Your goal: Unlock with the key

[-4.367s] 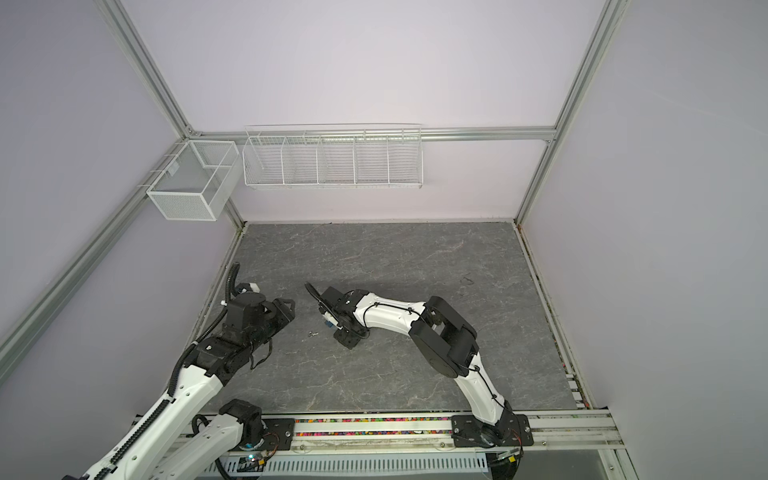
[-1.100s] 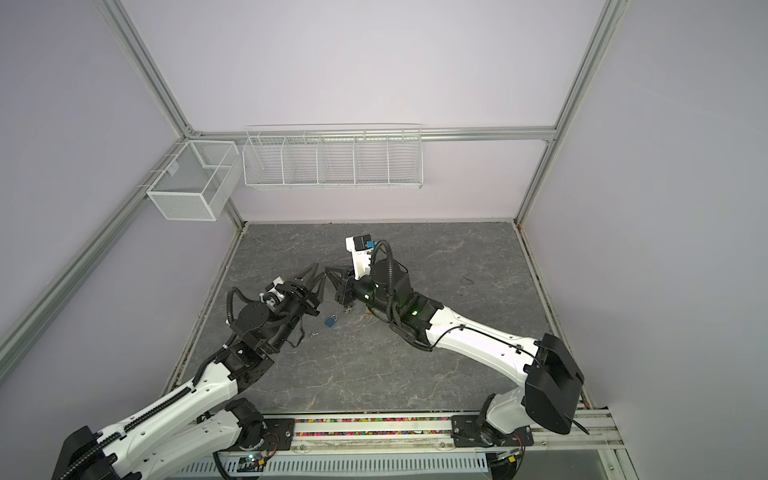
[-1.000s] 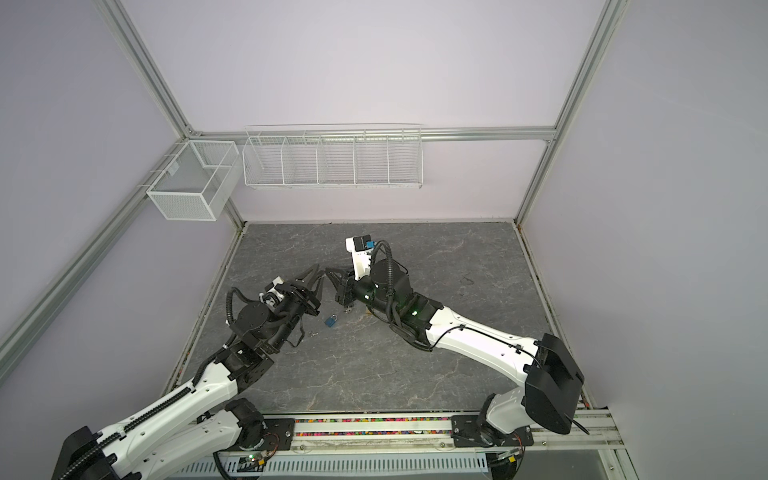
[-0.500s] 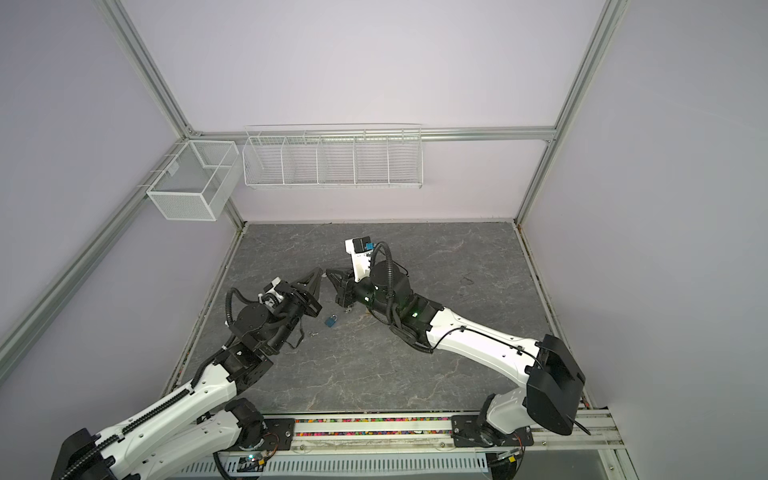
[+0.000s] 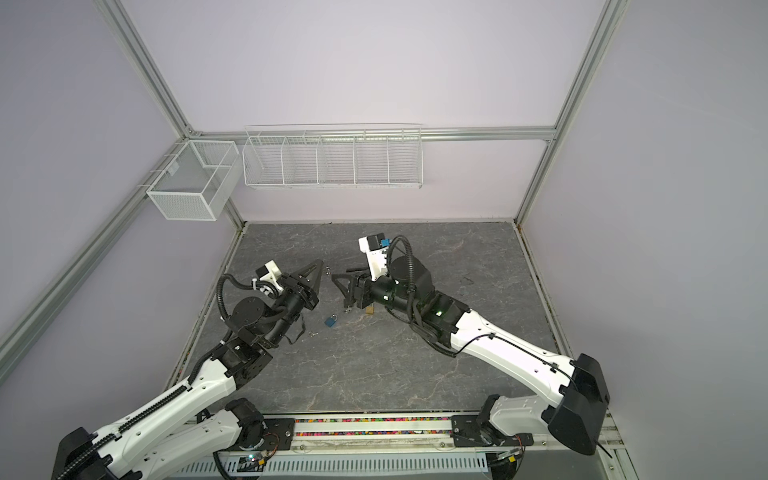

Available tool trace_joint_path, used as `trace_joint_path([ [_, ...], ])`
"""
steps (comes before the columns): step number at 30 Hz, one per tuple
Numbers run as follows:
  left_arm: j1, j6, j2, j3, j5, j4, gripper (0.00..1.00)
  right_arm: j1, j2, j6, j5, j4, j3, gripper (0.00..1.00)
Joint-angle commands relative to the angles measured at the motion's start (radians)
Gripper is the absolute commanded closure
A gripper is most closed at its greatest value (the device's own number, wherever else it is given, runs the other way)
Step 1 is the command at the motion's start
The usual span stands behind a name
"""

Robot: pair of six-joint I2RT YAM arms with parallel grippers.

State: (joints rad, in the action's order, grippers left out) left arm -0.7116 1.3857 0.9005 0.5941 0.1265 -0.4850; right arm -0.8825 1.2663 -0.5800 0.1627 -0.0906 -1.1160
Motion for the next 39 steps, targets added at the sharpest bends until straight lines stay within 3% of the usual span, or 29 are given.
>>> trace_joint_path([
  [1, 0.004, -0.325, 0.039, 0.039, -0.142, -0.103, 1.00, 0.063, -0.063, -0.058, 0.243, 0.083, 0.022, 0.32],
  [4, 0.005, -0.474, 0.091, 0.086, -0.283, -0.111, 1.00, 0.104, -0.108, -0.044, 0.375, 0.136, 0.024, 0.27],
  [8, 0.004, -0.606, 0.155, 0.123, -0.417, -0.158, 1.00, 0.150, -0.163, -0.080, 0.424, 0.108, 0.094, 0.28],
  [14, 0.003, -0.653, 0.224, 0.169, -0.547, -0.219, 1.00, 0.210, -0.167, -0.125, 0.483, -0.019, 0.174, 0.33],
  [21, 0.000, -0.652, 0.250, 0.177, -0.585, -0.274, 1.00, 0.241, -0.142, -0.158, 0.530, -0.207, 0.231, 0.45],
  [39, -0.009, -0.639, 0.248, 0.171, -0.589, -0.282, 1.00, 0.256, -0.086, -0.136, 0.505, -0.302, 0.208, 0.59],
])
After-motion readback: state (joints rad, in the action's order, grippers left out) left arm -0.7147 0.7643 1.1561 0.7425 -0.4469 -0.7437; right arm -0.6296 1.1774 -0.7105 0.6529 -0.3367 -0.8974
